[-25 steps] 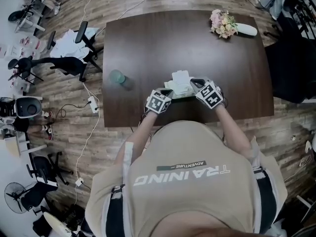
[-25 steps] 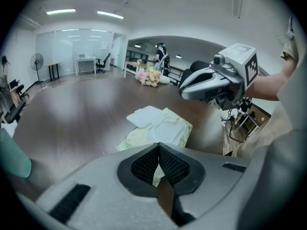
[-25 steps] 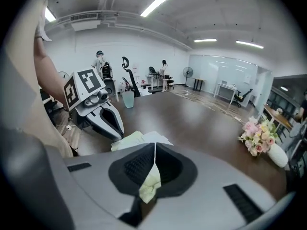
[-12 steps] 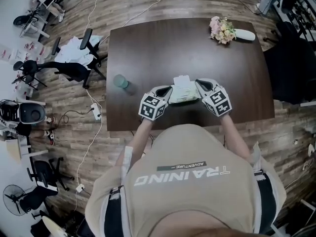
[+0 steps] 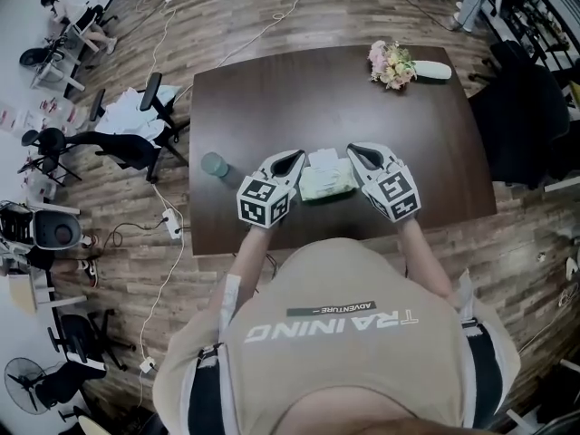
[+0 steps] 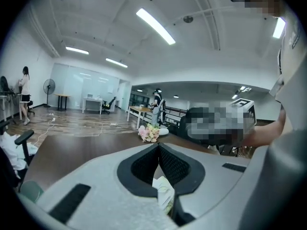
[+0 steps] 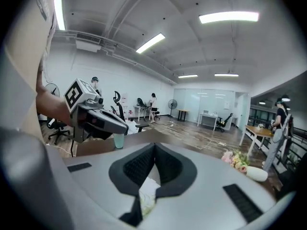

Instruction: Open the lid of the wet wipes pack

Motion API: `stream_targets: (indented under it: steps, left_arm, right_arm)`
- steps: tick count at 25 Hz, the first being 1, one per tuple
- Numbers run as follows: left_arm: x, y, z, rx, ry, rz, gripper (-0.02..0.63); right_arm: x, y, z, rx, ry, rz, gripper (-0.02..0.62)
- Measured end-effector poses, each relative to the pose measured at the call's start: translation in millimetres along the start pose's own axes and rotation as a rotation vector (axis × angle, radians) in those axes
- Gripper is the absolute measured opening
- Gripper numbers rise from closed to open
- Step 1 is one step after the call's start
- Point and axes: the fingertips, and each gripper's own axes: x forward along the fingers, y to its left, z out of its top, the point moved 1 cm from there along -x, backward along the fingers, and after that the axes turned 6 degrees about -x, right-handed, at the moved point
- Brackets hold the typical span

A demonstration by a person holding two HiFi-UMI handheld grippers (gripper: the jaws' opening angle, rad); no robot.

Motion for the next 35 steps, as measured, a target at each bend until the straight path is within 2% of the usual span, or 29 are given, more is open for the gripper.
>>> stream_targets:
  steps: [5,12,17,35]
  left_arm:
    - [-3,-23,29,0.068,-0.063,-0.018,0.009]
    - [-14,-42,58,0.223,-0.102,-0.014,0.009]
    - [-20,-44,64,0.212,-0.124,-0.007,0.009]
    - [-22,-42,59,0.179,-0.112,0.007,0.009]
  right_arm:
    - [-12,-1,26,-0.005,-0.062,-0.022,0.014]
    - [-19,-1,52,-0.014,-0.122,-0.028,0.014]
    - [-21,-1,58,-0.013,-0.146,-0.022,0.014]
    - [-18,-3,51,0.021,-0.144,-0.002,0.014]
